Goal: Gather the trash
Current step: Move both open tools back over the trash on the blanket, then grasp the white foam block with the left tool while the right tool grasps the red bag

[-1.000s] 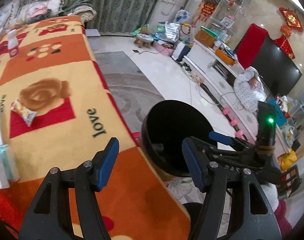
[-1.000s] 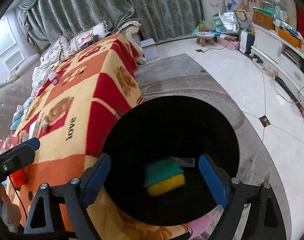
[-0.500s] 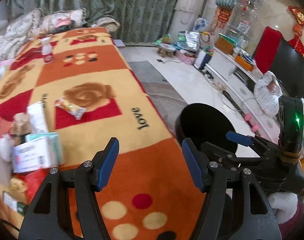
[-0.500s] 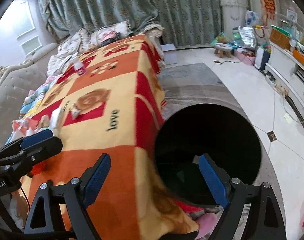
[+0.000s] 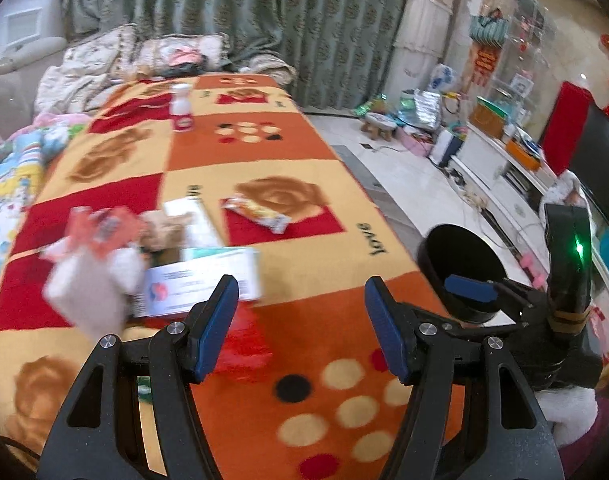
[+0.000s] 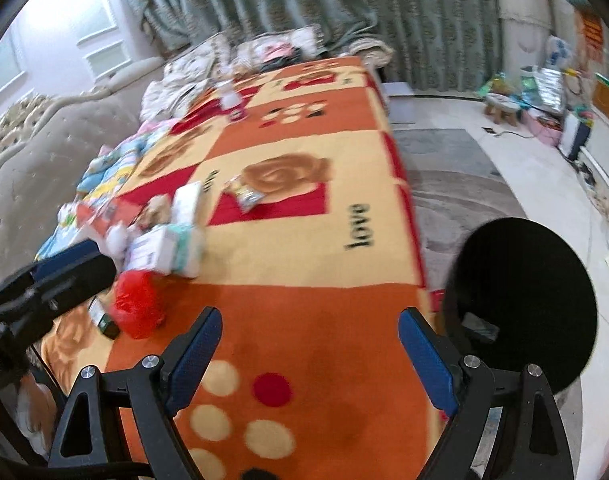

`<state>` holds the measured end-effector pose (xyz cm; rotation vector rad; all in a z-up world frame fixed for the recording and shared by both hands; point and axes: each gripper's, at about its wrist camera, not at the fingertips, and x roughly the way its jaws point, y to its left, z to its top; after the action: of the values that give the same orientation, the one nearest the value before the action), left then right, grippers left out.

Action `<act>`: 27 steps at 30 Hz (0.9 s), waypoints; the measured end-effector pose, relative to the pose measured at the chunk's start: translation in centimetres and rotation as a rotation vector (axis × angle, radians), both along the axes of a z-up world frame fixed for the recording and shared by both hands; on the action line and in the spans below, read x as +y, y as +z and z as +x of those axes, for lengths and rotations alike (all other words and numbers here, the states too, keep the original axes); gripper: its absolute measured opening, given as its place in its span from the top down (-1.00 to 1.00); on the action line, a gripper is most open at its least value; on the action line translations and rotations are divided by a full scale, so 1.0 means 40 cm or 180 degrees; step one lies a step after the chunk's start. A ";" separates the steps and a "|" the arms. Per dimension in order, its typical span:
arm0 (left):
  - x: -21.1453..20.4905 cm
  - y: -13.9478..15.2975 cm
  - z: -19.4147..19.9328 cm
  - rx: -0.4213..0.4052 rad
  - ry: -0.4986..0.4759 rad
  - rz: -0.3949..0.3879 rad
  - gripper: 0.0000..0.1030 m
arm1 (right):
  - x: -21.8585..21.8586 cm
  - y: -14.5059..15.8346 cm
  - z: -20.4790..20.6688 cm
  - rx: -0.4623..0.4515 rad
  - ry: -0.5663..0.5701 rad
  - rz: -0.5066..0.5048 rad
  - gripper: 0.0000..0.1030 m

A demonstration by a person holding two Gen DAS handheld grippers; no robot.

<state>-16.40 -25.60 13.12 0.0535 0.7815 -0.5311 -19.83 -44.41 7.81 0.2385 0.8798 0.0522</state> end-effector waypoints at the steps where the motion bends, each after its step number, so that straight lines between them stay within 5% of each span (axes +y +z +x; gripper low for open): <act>1: 0.022 0.002 0.002 -0.0015 0.0048 0.0011 -0.25 | 0.020 -0.001 0.004 0.0002 0.0056 -0.0004 -0.71; 14: 0.344 -0.035 0.070 0.0055 0.0795 0.0121 -0.25 | 0.238 -0.016 0.068 0.0063 0.0708 0.0066 -0.71; 24: 0.349 -0.096 0.141 0.0209 0.0803 0.0036 -0.25 | 0.347 -0.052 0.130 0.0129 0.0985 0.0148 -0.70; 27: 0.340 -0.110 0.168 0.0187 0.0777 0.0029 -0.25 | 0.363 -0.075 0.153 0.0144 0.1008 0.0240 -0.49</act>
<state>-9.68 -11.99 8.73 -0.0488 0.8347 -0.2986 -13.71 -29.87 4.82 0.1693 0.9556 0.3761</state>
